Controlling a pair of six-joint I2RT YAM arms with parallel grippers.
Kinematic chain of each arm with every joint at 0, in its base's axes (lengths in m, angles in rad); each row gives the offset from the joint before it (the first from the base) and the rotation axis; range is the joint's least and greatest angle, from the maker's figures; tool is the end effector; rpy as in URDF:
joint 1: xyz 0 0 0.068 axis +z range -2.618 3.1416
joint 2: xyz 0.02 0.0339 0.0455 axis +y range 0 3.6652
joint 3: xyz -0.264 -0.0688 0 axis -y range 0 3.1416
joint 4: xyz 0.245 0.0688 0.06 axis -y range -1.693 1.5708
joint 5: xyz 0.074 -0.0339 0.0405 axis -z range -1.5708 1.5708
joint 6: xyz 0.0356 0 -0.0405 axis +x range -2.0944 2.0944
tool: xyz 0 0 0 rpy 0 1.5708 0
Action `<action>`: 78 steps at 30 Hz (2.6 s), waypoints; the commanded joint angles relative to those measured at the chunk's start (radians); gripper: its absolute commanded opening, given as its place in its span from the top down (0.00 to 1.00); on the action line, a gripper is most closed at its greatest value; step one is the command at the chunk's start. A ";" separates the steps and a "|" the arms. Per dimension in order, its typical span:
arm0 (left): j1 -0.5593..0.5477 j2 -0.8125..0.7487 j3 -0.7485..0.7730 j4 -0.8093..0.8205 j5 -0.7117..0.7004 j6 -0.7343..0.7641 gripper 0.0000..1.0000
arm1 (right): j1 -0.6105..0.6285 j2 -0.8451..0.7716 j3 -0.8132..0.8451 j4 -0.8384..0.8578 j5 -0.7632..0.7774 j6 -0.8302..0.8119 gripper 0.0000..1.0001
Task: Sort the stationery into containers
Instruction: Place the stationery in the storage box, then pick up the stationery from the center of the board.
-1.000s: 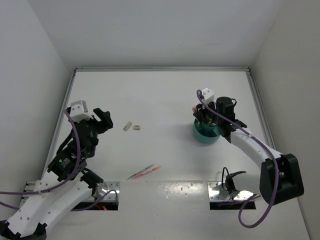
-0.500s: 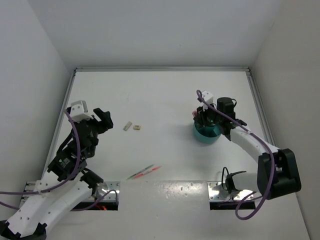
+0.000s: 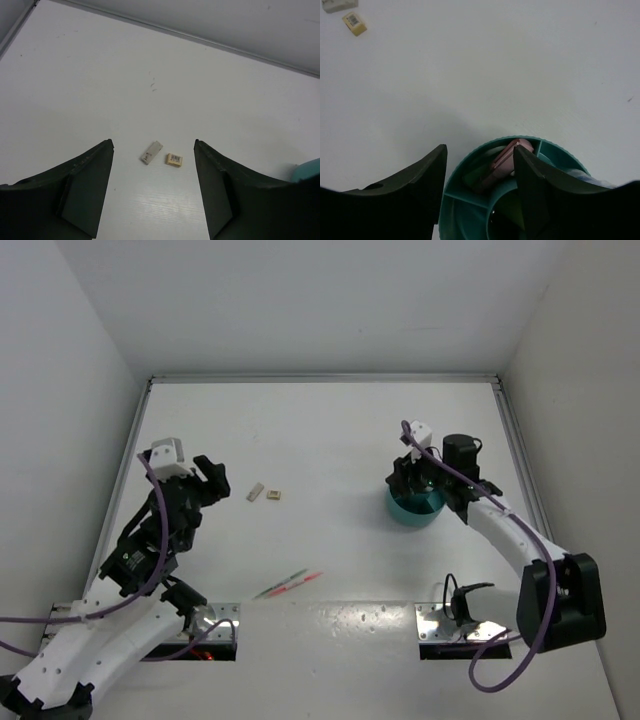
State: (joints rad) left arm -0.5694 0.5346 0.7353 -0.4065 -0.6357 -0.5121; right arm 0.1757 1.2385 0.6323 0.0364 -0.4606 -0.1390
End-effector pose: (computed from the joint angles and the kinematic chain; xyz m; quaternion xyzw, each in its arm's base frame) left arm 0.1137 -0.0477 0.3347 -0.1759 0.7425 -0.1005 0.6385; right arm 0.2518 0.0608 0.2157 -0.2420 0.8265 0.2088 0.4634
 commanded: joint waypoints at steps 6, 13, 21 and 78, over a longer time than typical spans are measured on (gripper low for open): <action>0.009 0.157 -0.001 0.052 0.129 0.046 0.55 | -0.008 -0.123 0.076 -0.003 -0.122 -0.050 0.27; 0.043 0.468 0.090 0.040 0.295 0.055 0.62 | 0.002 -0.126 0.202 -0.091 -0.178 -0.028 0.42; 0.163 0.895 0.286 -0.041 0.409 0.165 0.22 | 0.013 0.080 0.512 -0.383 -0.205 -0.037 0.45; 0.275 1.363 0.493 -0.069 0.565 0.322 0.79 | -0.005 0.006 0.409 -0.400 -0.248 -0.100 0.95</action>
State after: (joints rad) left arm -0.3058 1.8908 1.2064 -0.4675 -0.0788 -0.1951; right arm 0.1722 1.2438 1.0286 -0.3779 -0.6815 -0.2256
